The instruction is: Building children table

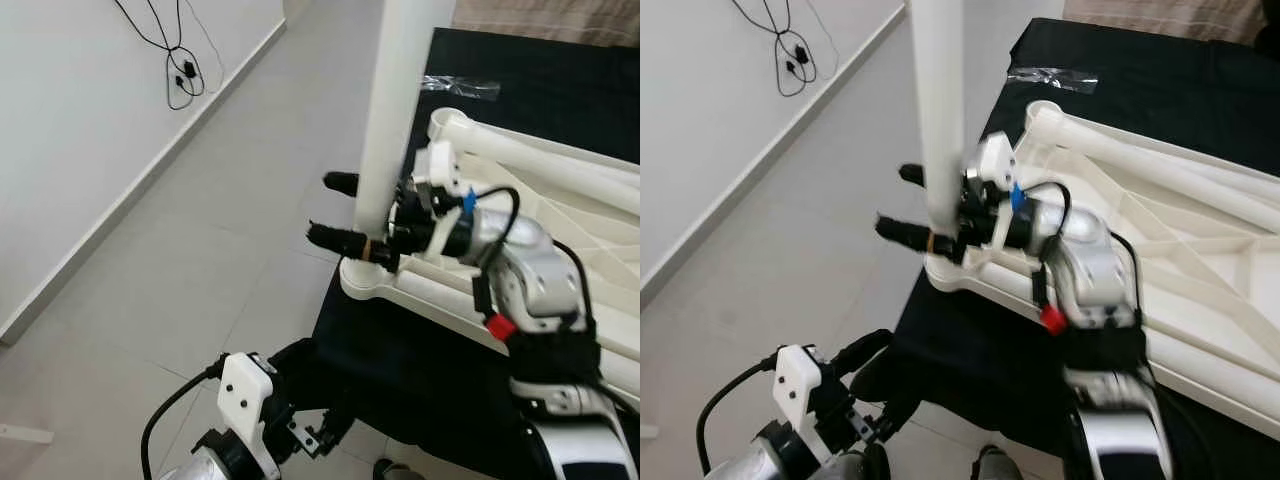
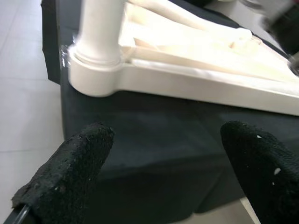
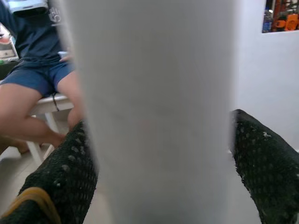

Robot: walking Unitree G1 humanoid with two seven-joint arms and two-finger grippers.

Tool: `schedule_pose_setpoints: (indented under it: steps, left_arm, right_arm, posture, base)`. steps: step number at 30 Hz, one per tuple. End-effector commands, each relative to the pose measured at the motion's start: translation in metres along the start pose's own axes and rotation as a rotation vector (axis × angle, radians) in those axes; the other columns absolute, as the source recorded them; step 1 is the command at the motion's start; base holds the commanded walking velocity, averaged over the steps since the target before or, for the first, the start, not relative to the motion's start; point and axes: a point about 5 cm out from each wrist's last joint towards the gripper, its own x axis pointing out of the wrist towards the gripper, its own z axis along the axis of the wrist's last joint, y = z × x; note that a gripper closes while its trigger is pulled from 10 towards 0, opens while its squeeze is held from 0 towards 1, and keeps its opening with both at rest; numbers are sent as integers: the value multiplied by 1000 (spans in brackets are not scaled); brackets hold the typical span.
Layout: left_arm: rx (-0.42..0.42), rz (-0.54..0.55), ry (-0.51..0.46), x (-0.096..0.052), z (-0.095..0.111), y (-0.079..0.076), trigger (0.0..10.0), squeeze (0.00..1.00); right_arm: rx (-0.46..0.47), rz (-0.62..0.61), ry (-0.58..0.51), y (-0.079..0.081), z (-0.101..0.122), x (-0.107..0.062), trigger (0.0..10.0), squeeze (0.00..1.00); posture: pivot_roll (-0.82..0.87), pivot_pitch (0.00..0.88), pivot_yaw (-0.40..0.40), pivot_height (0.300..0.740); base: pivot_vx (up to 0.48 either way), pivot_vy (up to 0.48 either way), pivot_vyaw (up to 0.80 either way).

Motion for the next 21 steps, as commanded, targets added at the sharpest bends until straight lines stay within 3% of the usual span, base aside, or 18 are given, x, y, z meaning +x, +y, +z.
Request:
schedule_pose_setpoints:
  steps: [1,9,10,11,12,13,18,19,20,21]
  left_arm:
    - [2,3,34,-6,-1,-4,10000,0]
    - [5,10,45,-11,1,-6,10000,0]
    - [4,10,47,-11,1,-6,10000,0]
    - [4,10,47,-11,1,-6,10000,0]
    - [4,10,49,-11,2,-6,10000,0]
    - [2,7,51,-11,1,-5,10000,0]
    - [2,6,52,-10,1,-4,10000,0]
    - [0,2,51,-8,0,-2,10000,0]
    - [0,2,51,-8,0,-2,10000,0]
    - [0,0,51,-7,0,-1,10000,0]
  right_arm:
    - [27,52,-16,-4,-8,15,10000,0]
    - [46,111,-8,-13,-12,15,10000,0]
    - [40,124,0,-15,-12,11,4353,0]
    - [40,124,0,-15,-12,11,4353,0]
    - [34,129,4,-18,-11,6,0,0]
    - [14,126,21,-21,-10,-4,0,0]
    - [-6,121,33,-24,-10,-11,0,0]
    - [-19,88,47,-23,-9,-34,0,0]
    - [-19,88,47,-23,-9,-34,0,0]
    - [-29,66,63,-22,-11,-44,0,0]
  posture:
    - [205,325,37,740]
    - [227,338,43,740]
    - [228,339,44,740]
    - [228,339,44,740]
    - [219,337,48,740]
    - [211,334,48,740]
    - [198,328,50,740]
    - [166,313,57,740]
    - [166,313,57,740]
    - [163,310,57,740]
  base:
    - [0,0,0]
    - [0,0,0]
    - [0,0,0]
    - [0,0,0]
    - [0,0,0]
    - [0,0,0]
    - [0,0,0]
    - [0,0,0]
    - [0,0,0]
    - [0,0,0]
